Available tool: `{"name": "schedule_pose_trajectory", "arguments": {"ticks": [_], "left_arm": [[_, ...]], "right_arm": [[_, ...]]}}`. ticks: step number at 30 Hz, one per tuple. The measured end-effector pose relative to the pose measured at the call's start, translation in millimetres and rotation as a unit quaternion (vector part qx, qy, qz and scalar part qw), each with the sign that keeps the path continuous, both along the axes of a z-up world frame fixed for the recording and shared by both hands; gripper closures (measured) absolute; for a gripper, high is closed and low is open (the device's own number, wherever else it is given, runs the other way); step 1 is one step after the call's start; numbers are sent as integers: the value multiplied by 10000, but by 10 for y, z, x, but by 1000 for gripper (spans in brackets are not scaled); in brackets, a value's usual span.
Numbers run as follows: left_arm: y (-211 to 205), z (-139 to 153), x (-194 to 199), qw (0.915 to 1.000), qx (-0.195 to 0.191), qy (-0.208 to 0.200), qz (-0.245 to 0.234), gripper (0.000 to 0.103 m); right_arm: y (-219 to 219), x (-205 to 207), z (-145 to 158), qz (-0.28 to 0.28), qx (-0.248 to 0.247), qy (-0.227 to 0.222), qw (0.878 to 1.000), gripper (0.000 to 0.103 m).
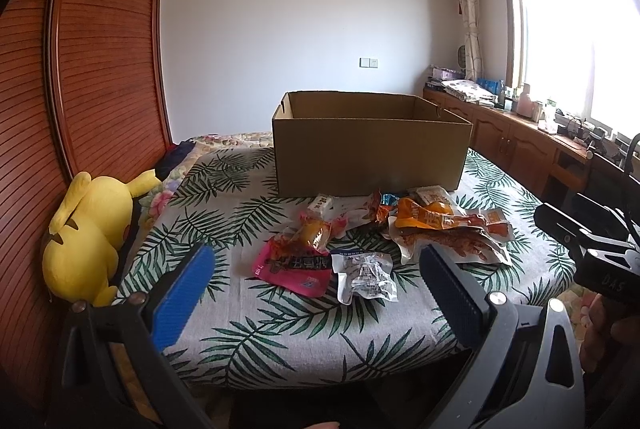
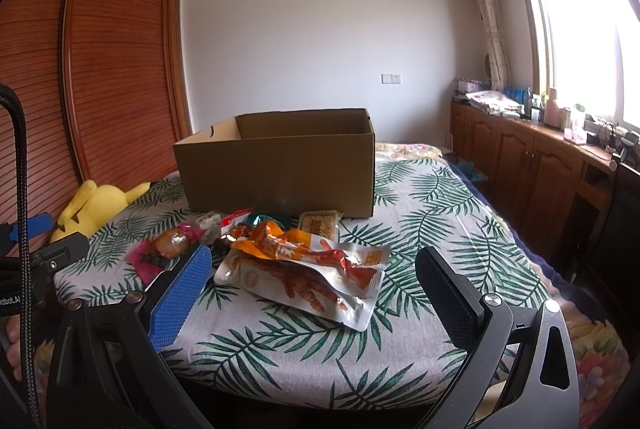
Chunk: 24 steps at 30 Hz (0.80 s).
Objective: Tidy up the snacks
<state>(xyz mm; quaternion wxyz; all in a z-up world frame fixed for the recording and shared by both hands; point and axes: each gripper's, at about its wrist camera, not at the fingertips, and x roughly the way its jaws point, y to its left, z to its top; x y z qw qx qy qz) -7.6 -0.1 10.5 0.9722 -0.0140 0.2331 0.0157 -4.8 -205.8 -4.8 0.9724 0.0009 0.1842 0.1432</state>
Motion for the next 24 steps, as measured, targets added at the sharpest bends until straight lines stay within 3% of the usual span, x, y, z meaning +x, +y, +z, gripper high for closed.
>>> {"name": "schedule_pose_trajectory", "arguments": {"ticks": [10,24], "left_arm": [[22,-51,30,10000,-13,74,1,0],[249,-428,441,9978,-119,654,31,0]], "right_arm": [[4,-3,-21,1,-34,26,10000,0],[-53,375,-264,242,-395,354,9983,0]]}}
